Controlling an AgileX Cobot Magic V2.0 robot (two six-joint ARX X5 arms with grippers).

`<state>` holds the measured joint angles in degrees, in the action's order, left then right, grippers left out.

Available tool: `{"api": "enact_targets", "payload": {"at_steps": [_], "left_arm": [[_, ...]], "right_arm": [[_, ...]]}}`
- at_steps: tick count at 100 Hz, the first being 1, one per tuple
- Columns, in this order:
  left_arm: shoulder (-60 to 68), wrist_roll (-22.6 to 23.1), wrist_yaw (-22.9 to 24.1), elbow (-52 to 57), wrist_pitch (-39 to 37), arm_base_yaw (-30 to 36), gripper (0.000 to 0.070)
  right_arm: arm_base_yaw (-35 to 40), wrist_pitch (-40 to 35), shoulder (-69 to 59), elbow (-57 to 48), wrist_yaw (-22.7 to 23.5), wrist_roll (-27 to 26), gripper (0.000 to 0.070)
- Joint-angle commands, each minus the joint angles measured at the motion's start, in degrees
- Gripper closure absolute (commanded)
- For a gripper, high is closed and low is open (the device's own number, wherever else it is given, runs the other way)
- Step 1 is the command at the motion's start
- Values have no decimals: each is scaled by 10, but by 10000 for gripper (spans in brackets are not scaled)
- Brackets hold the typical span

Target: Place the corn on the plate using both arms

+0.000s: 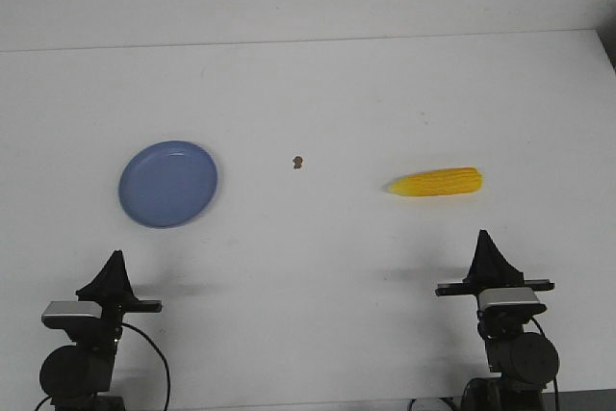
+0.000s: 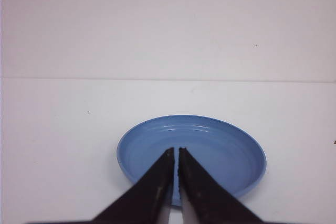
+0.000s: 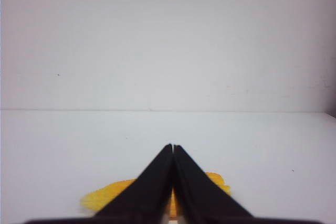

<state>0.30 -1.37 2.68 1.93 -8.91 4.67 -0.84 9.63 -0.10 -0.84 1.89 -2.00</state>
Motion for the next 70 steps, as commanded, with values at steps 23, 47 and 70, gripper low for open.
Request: {"api": "enact_targets", "payload": {"at_steps": [23,47,70], "left_arm": [[-1,5,-1,-11,-6,0,684],[-1,5,-1,-11,-6,0,684],[-1,5,-1,-11,-6,0,684]], "right_arm": [[0,7,0,1,0,-8,700],[0,7,0,1,0,-8,700],[0,11,0,1,0,-9,700]]}}
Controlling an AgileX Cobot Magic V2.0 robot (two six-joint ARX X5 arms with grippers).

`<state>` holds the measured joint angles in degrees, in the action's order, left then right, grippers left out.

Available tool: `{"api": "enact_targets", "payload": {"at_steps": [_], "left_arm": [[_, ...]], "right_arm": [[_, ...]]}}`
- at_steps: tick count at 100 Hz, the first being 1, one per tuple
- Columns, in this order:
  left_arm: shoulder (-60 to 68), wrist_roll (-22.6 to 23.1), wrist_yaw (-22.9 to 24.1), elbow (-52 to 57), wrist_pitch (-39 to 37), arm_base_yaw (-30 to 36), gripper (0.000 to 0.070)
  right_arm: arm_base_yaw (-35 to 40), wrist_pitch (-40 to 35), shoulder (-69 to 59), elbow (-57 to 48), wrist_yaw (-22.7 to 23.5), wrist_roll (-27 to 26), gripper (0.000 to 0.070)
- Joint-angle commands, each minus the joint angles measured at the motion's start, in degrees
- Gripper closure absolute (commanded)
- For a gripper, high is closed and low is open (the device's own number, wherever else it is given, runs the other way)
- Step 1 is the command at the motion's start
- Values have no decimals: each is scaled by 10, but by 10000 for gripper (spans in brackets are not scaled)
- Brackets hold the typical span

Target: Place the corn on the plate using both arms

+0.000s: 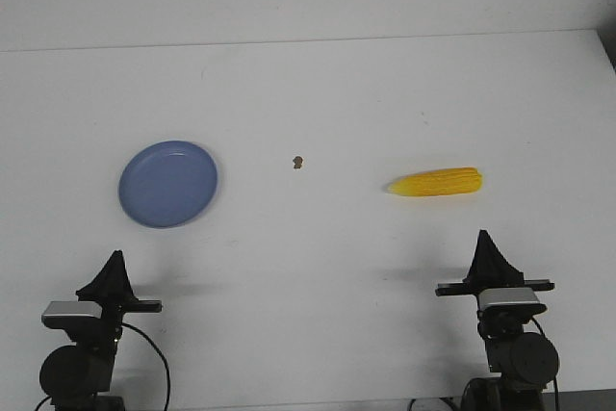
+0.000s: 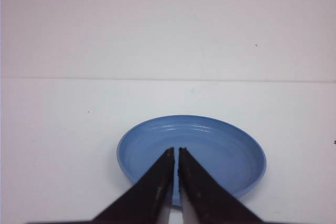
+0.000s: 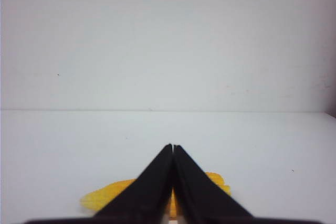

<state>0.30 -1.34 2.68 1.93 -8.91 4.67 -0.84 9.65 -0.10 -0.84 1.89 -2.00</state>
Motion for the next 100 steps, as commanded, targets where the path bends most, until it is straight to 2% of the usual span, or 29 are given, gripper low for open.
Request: {"api": "enact_targets", "payload": {"at_steps": [1,29,39,56,67,100], "left_arm": [[-1,5,-1,-11,-6,0,684],[-1,-10,-1,10,-18,0,684],[1,-12,-1,37,-3,0,684],[32,-27,32,121,59,0,684],[81,-28,36,197,111,0,684],[287,-21,36,459,349,0,684]], "right_arm": [[0,12,0,1,1,-9,700],[0,70,0,-1,1,-17,700],[0,52,0,-20,-3,-17,700],[0,-86,-13,-108,-36,-27,700],[0,-180,-45,-180,-38,-22,700],[0,-399,-221,-381,-38,10,700]]}}
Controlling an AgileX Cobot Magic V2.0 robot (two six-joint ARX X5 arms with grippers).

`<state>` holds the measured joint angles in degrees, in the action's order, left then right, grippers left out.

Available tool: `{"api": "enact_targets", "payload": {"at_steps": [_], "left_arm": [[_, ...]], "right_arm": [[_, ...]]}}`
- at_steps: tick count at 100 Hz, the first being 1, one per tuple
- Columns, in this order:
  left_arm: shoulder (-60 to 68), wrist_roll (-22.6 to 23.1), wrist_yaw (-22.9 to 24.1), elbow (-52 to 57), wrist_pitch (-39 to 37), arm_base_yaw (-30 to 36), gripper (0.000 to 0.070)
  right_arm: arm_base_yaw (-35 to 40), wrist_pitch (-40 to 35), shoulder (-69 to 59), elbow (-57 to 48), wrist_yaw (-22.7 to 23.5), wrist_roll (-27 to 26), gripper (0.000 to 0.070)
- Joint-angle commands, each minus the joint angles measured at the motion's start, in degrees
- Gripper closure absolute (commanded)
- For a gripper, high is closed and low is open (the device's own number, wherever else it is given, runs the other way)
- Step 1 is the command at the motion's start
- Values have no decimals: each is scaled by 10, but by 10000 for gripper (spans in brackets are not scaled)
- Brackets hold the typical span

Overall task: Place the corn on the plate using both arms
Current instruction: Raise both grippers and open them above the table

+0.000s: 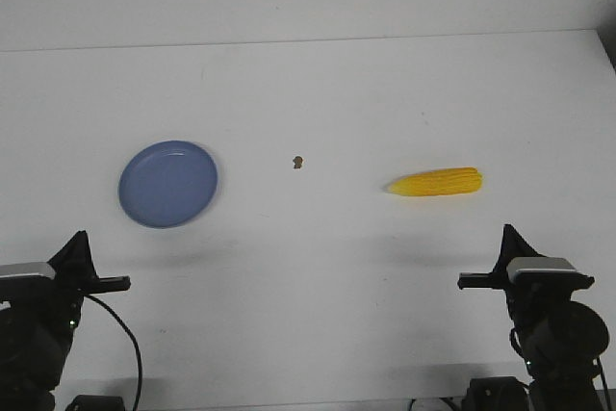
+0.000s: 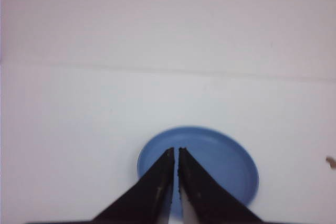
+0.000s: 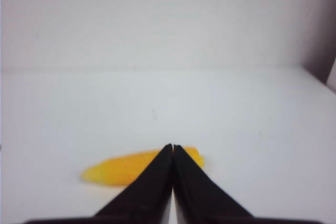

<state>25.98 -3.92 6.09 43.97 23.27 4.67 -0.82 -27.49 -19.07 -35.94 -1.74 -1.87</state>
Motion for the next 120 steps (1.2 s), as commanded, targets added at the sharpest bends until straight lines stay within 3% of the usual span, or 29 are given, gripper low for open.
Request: {"api": "enact_targets", "payload": {"at_steps": [1,25,61,69,75,84,91,97,120], "left_arm": [[36,6,2,44,32,0,684],[128,7,1,130,126,0,684],[136,4,-1,135,127,0,684],[136,-8,-1,135,128,0,678],[136,-11,-1,135,129,0,612],[137,-14,-1,135,129,0,392],[136,-15,-1,135,129,0,263],[136,-15,-1,135,129,0,235],[151,-16,-1,136,119,-1,237]], "right_arm": [[0,-33,-37,-35,-2,9,700],[0,-117,-141,-116,3,14,700],[0,-116,-154,-120,3,-3,700],[0,-117,-154,-120,3,-3,667],[0,-117,-154,-120,3,-3,580],[0,-117,-154,-120,3,-3,394],[0,-117,-154,-120,3,-3,310],[0,-117,-154,-120,3,-3,305],[0,-117,-154,-120,3,-3,305]]}}
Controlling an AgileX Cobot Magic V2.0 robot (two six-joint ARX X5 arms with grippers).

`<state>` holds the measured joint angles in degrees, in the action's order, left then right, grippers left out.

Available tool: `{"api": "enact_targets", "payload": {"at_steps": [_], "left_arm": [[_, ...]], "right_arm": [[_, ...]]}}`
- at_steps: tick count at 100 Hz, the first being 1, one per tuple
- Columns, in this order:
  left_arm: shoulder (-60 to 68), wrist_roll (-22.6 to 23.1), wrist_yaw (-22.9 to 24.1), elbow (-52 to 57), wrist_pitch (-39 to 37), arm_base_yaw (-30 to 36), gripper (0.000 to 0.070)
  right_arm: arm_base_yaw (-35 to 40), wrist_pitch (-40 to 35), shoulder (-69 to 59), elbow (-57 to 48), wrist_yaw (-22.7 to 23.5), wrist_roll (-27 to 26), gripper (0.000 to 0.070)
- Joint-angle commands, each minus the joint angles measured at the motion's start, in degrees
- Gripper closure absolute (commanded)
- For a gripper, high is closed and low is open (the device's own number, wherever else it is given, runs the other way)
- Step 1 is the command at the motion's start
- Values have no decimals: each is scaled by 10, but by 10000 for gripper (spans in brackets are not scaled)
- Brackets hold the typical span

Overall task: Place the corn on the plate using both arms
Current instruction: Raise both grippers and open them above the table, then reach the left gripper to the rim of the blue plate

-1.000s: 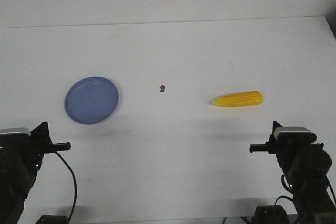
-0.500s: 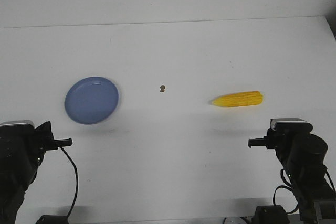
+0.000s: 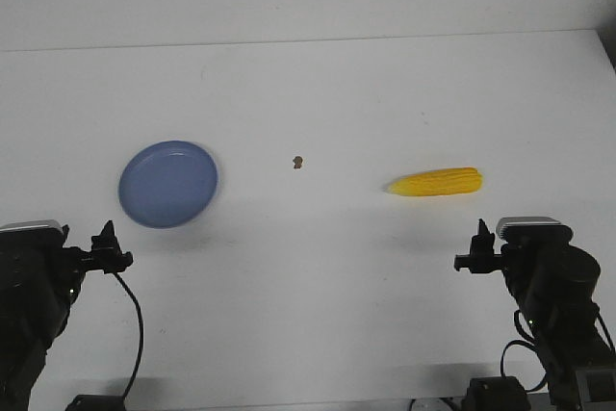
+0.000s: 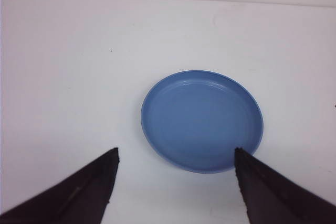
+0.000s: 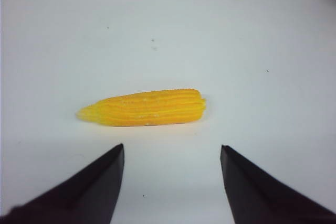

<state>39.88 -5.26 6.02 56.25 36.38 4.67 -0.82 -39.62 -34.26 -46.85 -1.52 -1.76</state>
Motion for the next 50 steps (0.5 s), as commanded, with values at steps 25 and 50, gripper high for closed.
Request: {"api": "enact_targets", "payload": {"at_steps": [25,50], "left_arm": [[150,-45,-4,37,-33,-39,236],[344,-70,-103,83,-52,-112,237]], "right_arm": [[0,6,-2,-11,0,-4,306],[0,6,-2,-11,0,-4,306]]}}
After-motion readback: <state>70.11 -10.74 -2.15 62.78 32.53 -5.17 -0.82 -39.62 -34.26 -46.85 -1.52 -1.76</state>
